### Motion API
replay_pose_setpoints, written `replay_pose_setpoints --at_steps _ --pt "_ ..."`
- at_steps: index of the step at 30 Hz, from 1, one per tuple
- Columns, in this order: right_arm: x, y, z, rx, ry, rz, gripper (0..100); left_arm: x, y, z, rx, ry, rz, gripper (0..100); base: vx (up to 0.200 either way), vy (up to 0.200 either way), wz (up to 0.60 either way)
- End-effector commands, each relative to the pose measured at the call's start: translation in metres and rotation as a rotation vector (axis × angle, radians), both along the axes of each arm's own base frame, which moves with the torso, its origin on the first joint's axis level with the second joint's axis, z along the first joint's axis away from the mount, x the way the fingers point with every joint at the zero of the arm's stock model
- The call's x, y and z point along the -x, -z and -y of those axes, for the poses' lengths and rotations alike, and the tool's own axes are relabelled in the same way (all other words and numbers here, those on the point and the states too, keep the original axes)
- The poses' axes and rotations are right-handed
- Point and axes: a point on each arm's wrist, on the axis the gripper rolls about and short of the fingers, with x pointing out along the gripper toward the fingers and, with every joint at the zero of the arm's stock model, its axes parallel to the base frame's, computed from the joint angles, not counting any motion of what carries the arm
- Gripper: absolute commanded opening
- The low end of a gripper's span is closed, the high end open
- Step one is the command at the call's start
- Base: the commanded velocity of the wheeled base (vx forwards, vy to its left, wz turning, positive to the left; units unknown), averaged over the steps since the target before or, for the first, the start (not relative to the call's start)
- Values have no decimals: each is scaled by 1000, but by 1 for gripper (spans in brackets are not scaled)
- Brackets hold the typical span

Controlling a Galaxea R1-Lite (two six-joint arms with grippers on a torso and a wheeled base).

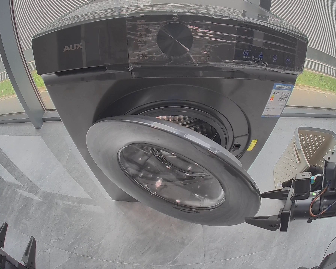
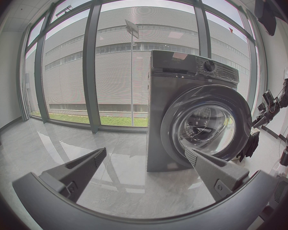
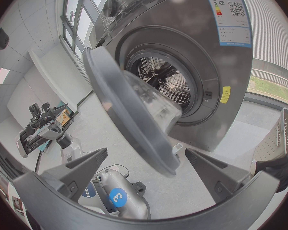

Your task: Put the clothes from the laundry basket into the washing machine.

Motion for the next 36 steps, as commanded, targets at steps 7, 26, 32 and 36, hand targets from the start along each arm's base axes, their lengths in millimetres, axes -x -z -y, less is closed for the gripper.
replay_pose_setpoints --at_steps 7,26,32,36 --pt "5 11 -16 22 -87 -51 100 0 5 0 0 0 1 100 0 0 0" --pt "1 11 -26 42 -84 -45 100 0 5 0 0 0 0 100 -42 0 0" --pt "7 14 -36 28 -133 -50 100 0 5 0 0 0 0 100 -67 0 0" --pt "17 17 -36 25 -158 -62 100 0 5 0 0 0 0 100 0 0 0"
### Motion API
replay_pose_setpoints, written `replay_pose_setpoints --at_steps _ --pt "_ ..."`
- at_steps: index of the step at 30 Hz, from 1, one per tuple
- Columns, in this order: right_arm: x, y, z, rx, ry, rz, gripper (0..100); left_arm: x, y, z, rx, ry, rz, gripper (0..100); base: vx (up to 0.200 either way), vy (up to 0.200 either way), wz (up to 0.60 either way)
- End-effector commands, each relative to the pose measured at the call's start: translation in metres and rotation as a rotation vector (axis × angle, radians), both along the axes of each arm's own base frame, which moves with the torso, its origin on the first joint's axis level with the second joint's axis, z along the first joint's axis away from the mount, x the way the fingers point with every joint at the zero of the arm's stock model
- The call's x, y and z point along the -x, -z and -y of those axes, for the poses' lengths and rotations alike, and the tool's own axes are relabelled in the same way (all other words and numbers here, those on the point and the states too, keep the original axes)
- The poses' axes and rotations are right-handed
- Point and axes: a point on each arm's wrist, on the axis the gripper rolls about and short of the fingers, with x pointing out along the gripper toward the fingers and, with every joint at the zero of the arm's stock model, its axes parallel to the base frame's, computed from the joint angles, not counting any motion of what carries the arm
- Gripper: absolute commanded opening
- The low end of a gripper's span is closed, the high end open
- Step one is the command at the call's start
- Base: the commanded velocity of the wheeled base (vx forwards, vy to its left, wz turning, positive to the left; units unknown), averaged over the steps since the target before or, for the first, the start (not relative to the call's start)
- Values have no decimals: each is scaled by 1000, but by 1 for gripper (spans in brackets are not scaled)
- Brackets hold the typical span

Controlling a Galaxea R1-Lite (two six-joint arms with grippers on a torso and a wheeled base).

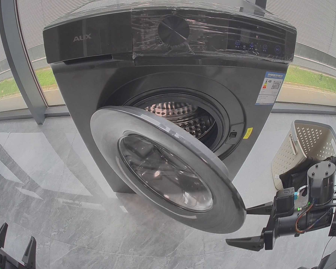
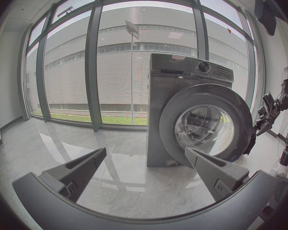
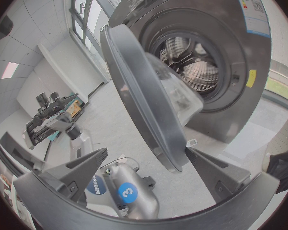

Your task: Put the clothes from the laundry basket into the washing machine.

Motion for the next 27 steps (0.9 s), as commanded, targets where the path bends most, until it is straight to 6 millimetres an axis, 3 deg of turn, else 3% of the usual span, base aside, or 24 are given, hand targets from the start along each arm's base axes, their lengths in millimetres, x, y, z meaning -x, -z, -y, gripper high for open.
replay_pose_setpoints --at_steps 1,8,10,14,20,27 --pt "10 3 0 -2 -26 -6 100 0 5 0 -1 -1 2 100 0 0 0" --pt "20 -11 11 -65 2 42 100 0 5 0 1 -1 1 100 0 0 0" --pt "23 -30 18 -149 49 79 100 0 5 0 -1 -1 1 100 0 0 0" --pt "12 -43 27 -197 155 93 100 0 5 0 -1 -1 1 100 0 0 0" --pt "-24 -16 21 -56 343 41 100 0 5 0 -1 -1 1 100 0 0 0" --pt "-45 13 3 -20 326 9 100 0 5 0 1 -1 1 100 0 0 0"
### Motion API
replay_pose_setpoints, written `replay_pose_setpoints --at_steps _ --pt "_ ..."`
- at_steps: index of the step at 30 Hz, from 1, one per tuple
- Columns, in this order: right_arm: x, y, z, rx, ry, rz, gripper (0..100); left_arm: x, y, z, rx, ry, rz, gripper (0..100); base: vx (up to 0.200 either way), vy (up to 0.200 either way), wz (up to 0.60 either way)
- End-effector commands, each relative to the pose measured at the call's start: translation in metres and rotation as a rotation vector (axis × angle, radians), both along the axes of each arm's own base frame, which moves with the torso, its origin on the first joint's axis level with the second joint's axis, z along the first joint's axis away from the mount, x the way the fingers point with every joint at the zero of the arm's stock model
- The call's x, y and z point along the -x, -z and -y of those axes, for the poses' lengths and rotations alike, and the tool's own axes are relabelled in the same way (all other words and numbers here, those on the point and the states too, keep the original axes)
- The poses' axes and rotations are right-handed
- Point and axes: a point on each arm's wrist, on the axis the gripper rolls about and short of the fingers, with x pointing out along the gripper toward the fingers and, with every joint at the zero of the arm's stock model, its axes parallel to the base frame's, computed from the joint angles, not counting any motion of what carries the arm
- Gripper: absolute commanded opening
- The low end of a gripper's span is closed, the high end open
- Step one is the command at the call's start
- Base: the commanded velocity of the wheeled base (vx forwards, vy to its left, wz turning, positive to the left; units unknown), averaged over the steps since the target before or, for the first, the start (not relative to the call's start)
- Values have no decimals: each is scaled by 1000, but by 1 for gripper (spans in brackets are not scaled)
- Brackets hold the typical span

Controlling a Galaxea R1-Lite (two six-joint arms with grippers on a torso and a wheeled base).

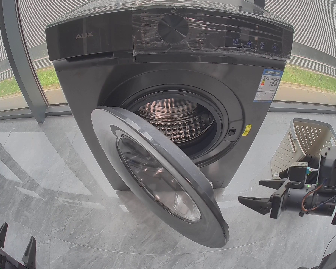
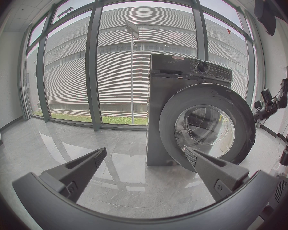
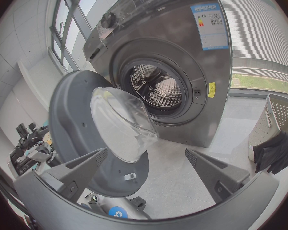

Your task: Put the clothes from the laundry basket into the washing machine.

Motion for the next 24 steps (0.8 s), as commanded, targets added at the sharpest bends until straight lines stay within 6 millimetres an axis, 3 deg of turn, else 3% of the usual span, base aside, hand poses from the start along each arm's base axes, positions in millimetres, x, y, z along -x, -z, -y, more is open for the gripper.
replay_pose_setpoints --at_steps 1,8,15,22,24 --pt "-24 37 -19 68 2 -94 100 0 5 0 2 0 1 100 0 0 0" --pt "-20 53 -37 108 -41 -123 100 0 5 0 2 0 1 100 0 0 0" --pt "-7 49 -47 92 -102 -107 100 0 5 0 0 0 1 100 0 0 0" --pt "-14 44 -45 66 -75 -74 100 0 5 0 0 0 1 100 0 0 0" --pt "-27 43 -48 55 -7 -49 100 0 5 0 0 0 1 100 0 0 0"
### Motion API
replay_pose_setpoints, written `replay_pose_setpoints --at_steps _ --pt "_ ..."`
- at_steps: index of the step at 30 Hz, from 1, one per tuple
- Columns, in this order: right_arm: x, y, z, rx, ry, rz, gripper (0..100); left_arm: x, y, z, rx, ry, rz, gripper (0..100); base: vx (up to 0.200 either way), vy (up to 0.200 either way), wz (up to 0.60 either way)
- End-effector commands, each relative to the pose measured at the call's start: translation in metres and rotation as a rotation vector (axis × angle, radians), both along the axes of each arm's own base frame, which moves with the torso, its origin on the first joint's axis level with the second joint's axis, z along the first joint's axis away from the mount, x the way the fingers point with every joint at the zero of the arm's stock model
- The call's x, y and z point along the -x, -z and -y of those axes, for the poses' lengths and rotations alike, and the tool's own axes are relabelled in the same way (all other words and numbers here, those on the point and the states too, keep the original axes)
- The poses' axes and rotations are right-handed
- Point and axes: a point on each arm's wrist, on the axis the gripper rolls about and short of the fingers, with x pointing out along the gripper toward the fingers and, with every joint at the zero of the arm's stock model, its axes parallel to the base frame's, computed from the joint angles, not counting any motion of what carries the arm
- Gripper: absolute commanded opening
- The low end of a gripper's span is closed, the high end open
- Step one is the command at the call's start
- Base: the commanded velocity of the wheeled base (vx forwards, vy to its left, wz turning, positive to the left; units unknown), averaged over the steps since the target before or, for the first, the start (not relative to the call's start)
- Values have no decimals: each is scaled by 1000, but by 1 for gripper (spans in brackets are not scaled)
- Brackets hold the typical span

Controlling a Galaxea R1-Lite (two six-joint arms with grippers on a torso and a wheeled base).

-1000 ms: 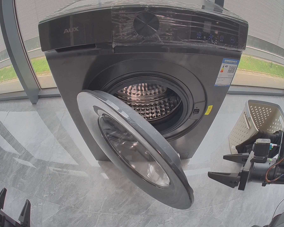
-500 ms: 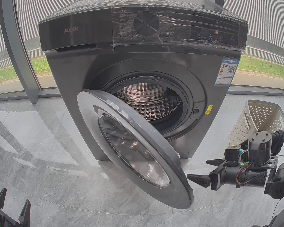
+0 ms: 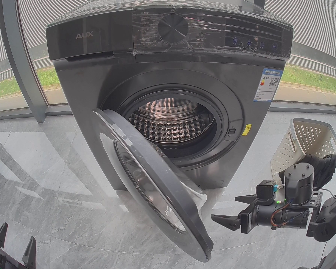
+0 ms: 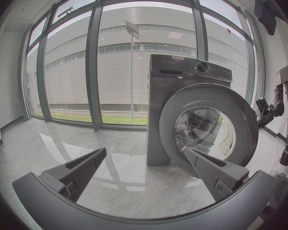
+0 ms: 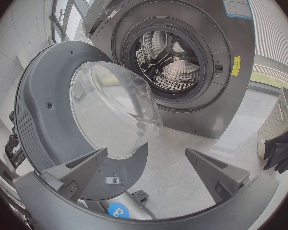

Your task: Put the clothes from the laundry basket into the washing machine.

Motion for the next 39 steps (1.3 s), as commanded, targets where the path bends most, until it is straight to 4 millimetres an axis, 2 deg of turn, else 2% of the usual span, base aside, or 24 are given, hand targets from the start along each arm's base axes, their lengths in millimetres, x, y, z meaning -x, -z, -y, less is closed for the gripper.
replay_pose_setpoints --at_steps 1,7,11,19,22,25,34,39 --pt "-17 1 -5 -10 81 27 100 0 5 0 0 0 1 100 0 0 0" --pt "-56 11 -14 -22 233 37 100 0 5 0 0 0 1 100 0 0 0" --pt "-68 20 -16 -4 254 29 100 0 5 0 0 0 1 100 0 0 0" --pt "-66 27 -25 14 224 14 100 0 5 0 0 0 1 100 0 0 0" --pt "-51 32 -37 26 158 -7 100 0 5 0 1 0 1 100 0 0 0" --pt "-44 31 -44 14 129 -1 100 0 5 0 1 0 1 100 0 0 0" --pt "-51 25 -46 -34 137 57 100 0 5 0 0 0 1 100 0 0 0" --pt "-56 22 -52 -50 121 70 100 0 5 0 0 0 1 100 -200 0 0"
